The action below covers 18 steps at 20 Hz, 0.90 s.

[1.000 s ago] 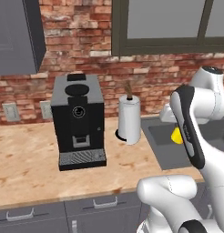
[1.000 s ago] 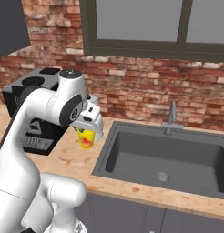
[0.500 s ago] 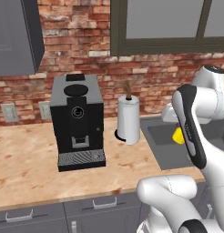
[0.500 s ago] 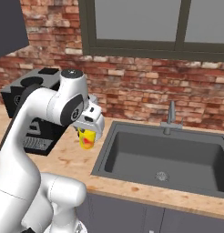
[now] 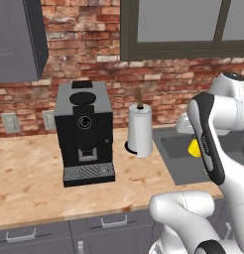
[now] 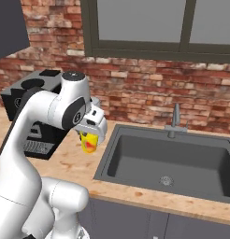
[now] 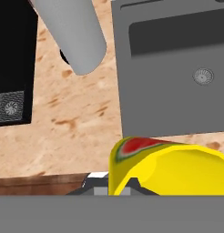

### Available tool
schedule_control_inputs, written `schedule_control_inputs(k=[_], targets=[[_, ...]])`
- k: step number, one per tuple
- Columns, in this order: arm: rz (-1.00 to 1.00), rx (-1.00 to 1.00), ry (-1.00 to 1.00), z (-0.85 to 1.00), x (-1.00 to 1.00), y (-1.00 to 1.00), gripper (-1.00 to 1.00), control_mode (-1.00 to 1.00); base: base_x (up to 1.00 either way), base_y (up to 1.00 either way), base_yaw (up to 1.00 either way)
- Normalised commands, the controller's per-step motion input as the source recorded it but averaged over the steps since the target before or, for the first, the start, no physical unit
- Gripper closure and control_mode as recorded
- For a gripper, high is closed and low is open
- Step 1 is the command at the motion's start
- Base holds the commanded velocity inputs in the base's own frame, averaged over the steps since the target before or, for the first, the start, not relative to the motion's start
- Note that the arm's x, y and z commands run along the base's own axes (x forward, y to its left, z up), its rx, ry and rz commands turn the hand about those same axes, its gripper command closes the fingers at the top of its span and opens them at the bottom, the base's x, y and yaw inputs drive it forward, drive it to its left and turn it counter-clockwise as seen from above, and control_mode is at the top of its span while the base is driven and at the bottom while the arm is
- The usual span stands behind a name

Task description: Pick the cup and bowl from the counter and place them on the counter next to the sink.

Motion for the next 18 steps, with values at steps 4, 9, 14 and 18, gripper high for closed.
schedule_control_inputs(k=[4, 9, 14, 18], targets=[[0.0, 0.0, 0.0, 0.0, 0.0, 0.13, 1.0, -1.0, 0.0, 0.0, 0.0], [-0.01, 0.0, -0.03, -0.15, 0.02, 0.38, 1.0, -1.0, 0.0, 0.0, 0.0], [-0.07, 0.0, -0.12, -0.3, 0.3, 0.17, 1.0, -1.0, 0.0, 0.0, 0.0], [-0.07, 0.0, -0.1, -0.46, 0.29, 0.08, 1.0, -1.0, 0.0, 0.0, 0.0]])
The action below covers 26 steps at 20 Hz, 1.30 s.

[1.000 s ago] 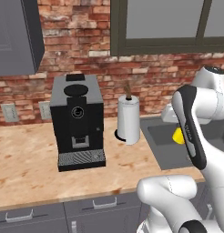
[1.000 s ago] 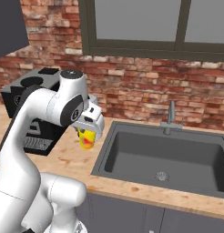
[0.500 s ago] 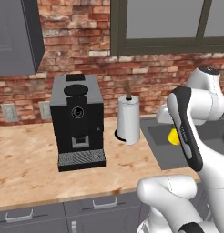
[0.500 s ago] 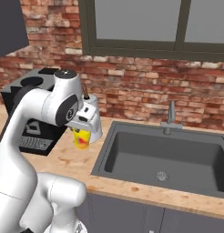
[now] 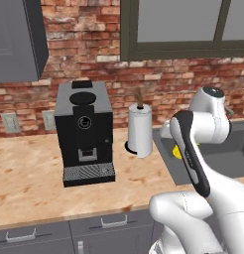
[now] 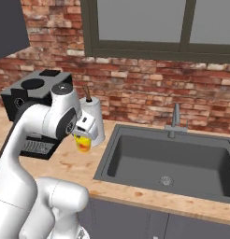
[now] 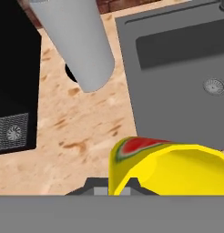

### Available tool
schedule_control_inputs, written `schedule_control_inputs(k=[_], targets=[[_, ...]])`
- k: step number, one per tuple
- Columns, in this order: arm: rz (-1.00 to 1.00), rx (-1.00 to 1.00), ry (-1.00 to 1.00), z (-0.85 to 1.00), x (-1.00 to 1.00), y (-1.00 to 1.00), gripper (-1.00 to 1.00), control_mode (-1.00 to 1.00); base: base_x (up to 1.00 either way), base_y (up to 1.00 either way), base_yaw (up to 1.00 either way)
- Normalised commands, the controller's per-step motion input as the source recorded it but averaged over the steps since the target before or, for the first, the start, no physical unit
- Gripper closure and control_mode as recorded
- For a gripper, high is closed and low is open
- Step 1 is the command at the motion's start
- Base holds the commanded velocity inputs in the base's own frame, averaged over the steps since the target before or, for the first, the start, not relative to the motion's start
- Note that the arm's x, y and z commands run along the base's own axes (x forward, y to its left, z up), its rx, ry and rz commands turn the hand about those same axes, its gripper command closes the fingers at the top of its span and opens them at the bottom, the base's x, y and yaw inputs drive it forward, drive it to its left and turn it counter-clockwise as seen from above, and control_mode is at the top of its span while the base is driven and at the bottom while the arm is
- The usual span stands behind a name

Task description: Pick the cup and bowl from the counter and place them on the counter next to the sink.

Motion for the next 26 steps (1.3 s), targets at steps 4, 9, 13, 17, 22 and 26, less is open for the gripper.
schedule_control_inputs(k=[4, 9, 13, 17, 22, 26], targets=[[-0.07, -0.01, 0.06, -0.2, 0.1, 0.08, 1.0, -1.0, 0.0, 0.0, 0.0], [-0.01, -0.04, 0.18, -0.11, 0.09, 0.03, 1.0, -1.0, 0.0, 0.0, 0.0], [0.0, -0.01, 0.15, -0.05, 0.05, 0.02, 1.0, -1.0, 0.0, 0.0, 0.0], [0.0, 0.0, 0.1, -0.13, 0.06, 0.0, 1.0, -1.0, 0.0, 0.0, 0.0], [0.0, 0.01, 0.0, -0.4, 0.0, 0.0, 1.0, -1.0, 0.0, 0.0, 0.0], [0.0, 0.02, 0.0, -0.44, 0.02, 0.05, 1.0, -1.0, 0.0, 0.0, 0.0]])
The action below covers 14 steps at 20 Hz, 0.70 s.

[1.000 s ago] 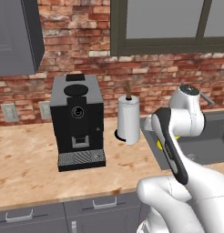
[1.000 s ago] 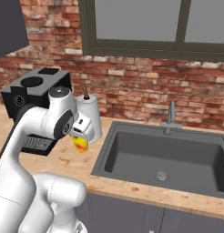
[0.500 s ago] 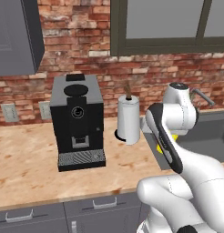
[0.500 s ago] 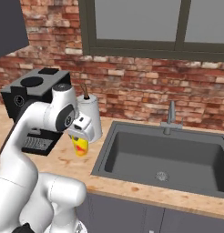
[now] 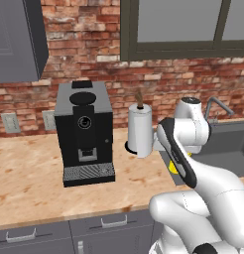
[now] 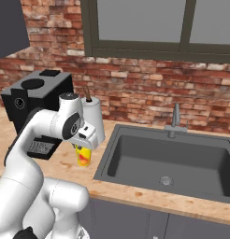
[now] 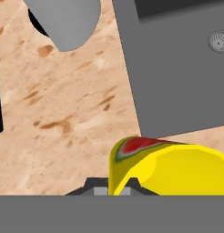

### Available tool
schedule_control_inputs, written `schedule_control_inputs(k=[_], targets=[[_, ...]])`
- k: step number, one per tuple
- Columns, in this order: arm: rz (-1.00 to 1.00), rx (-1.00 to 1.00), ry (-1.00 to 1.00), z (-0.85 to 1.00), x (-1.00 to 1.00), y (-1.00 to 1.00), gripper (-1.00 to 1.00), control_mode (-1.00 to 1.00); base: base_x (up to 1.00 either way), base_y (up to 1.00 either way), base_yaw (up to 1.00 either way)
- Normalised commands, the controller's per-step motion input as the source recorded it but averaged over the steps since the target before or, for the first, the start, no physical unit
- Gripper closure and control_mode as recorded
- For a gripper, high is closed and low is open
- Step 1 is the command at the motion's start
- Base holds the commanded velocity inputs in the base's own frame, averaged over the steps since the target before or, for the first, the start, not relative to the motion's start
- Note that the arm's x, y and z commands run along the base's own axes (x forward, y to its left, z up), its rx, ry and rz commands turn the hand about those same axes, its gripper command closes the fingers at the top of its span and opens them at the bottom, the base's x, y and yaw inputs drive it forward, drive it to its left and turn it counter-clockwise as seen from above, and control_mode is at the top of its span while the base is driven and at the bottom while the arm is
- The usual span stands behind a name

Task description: Pick the cup and bowl from the counter and place them on the counter next to the sink.

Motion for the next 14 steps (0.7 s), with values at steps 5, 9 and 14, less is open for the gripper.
schedule_control_inputs(k=[5, 9, 14], targets=[[0.0, 0.0, 0.0, -0.16, 0.14, 0.1, 1.0, -1.0, 0.0, 0.0, 0.0], [0.0, 0.0, 0.0, -0.04, 0.25, 0.14, 1.0, -1.0, 0.0, 0.0, 0.0], [0.0, 0.0, 0.02, -0.03, 0.25, 0.18, 1.0, -1.0, 0.0, 0.0, 0.0]])
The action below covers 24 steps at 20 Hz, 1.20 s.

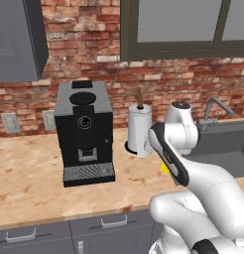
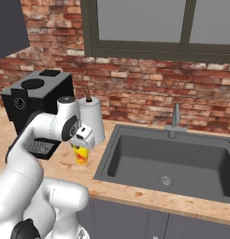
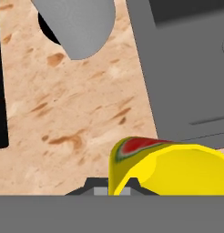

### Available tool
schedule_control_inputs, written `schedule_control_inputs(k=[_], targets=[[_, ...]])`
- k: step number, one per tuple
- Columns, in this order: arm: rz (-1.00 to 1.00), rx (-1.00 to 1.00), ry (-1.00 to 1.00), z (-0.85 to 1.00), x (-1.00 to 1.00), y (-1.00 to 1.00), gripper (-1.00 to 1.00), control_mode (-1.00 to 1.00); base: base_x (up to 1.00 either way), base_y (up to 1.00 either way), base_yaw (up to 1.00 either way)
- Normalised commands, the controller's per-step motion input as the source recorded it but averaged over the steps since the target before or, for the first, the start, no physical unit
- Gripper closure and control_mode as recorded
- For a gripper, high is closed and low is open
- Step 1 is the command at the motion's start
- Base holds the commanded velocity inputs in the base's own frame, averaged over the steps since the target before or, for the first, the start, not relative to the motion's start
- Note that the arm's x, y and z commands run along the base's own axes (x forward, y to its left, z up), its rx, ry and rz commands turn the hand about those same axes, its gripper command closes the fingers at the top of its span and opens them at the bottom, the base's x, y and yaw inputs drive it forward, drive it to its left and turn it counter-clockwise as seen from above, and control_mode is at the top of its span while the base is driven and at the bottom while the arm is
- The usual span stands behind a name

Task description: Pick the cup and bowl from the counter and place them on the counter next to the sink.

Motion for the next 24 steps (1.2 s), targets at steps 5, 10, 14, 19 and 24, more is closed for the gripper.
schedule_control_inputs(k=[5, 10, 14, 19, 24], targets=[[0.0, 0.0, 0.03, -0.15, 0.26, 0.11, 1.0, -1.0, 0.0, 0.0, 0.0], [0.0, 0.0, 0.02, -0.31, 0.12, 0.07, 1.0, -1.0, 0.0, 0.0, 0.0], [0.0, 0.0, 0.0, -0.36, 0.04, 0.07, 1.0, -1.0, 0.0, 0.0, 0.0], [0.0, 0.0, 0.01, -0.35, 0.0, 0.08, 1.0, -1.0, 0.0, 0.0, 0.0], [0.0, 0.0, 0.0, -0.34, 0.0, 0.05, 1.0, -1.0, 0.0, 0.0, 0.0]])
